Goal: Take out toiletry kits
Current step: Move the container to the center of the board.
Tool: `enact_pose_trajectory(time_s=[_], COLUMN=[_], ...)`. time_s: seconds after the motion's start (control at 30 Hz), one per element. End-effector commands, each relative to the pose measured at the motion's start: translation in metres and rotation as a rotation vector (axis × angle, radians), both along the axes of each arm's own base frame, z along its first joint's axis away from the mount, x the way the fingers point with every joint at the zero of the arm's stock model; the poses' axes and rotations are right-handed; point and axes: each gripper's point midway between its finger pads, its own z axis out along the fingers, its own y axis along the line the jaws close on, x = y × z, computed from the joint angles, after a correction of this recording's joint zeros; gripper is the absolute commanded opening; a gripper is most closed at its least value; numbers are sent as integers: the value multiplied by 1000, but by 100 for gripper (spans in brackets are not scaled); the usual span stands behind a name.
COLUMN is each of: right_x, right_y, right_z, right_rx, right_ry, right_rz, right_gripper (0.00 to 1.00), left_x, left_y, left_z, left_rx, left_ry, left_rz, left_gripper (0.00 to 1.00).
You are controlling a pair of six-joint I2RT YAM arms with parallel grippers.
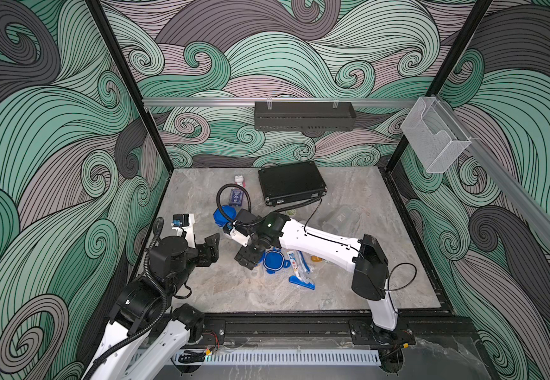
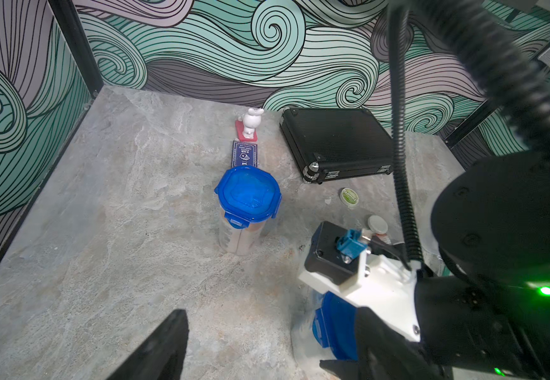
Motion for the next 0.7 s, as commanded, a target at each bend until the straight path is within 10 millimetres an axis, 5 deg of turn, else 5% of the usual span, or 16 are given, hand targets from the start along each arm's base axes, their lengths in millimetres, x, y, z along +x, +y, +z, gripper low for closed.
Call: enact_pose_trajectory(time_s=[0.0,0.67], right_x=[19,64], right_y=[-13,-134], right_z=[17,13], right_rx=[-5,-141], right_ry=[-107,-181], right_rz=[-25,-185], right_gripper=[63,62], left_x=[-1,0], left_y=[5,-1], left_z=[-2,-4], left_rx=[11,7], left_ry=[4,21], left_rz=[18,-3], left_gripper=[79,79])
